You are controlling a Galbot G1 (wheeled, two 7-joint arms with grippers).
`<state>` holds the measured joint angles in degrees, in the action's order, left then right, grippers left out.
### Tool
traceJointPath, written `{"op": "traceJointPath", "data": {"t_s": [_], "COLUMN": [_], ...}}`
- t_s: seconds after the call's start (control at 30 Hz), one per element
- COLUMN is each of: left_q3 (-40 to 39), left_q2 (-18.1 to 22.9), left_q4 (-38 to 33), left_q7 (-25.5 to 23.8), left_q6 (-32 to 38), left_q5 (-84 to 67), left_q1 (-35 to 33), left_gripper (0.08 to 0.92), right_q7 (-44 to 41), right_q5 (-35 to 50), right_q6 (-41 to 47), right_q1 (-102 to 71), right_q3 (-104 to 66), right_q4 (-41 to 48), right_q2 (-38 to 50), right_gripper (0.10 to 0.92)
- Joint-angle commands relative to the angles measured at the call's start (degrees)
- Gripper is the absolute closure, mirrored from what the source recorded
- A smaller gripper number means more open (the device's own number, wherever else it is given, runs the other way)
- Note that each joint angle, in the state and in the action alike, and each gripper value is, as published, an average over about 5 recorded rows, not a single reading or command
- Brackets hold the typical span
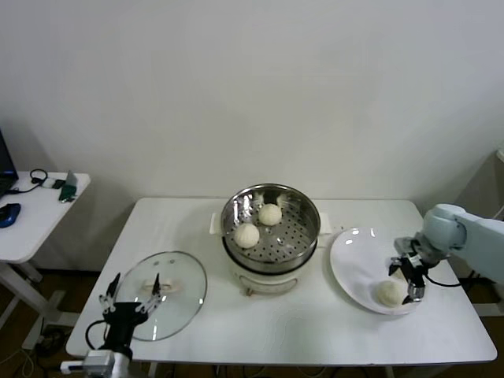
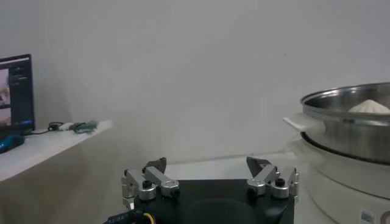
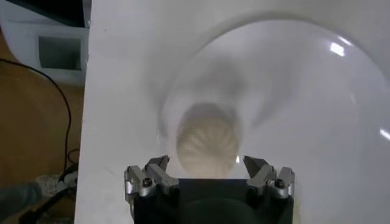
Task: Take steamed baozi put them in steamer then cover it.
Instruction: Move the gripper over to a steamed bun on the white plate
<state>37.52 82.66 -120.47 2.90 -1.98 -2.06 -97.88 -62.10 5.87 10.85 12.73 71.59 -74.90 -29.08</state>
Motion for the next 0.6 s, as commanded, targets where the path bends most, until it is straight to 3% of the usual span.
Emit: {"op": "traceJointPath", "data": {"t_s": [0.03, 0.6], "left_q3": [0.04, 0.21], "left_q2": [0.07, -0.09], "left_q4": [0.41, 0.62], "left_q7": [0.05, 0.07], "left_q6": [0.04, 0.16], "left_q5": [0.13, 0.11], "left_q1": [0.09, 0.08], "left_gripper": [0.177, 0.177], "right_q7": [-0.05, -0.64], "right_q5": [-3.62, -0.79], "right_q6": [-0.41, -0.88], "right_q1": [-7.49, -5.2], "right_q3": [-5.5, -3.61], "right_q4": [4.6, 6.36], "right_q2": [-2.58, -5.75], "right_gripper": [0.203, 0.203]}}
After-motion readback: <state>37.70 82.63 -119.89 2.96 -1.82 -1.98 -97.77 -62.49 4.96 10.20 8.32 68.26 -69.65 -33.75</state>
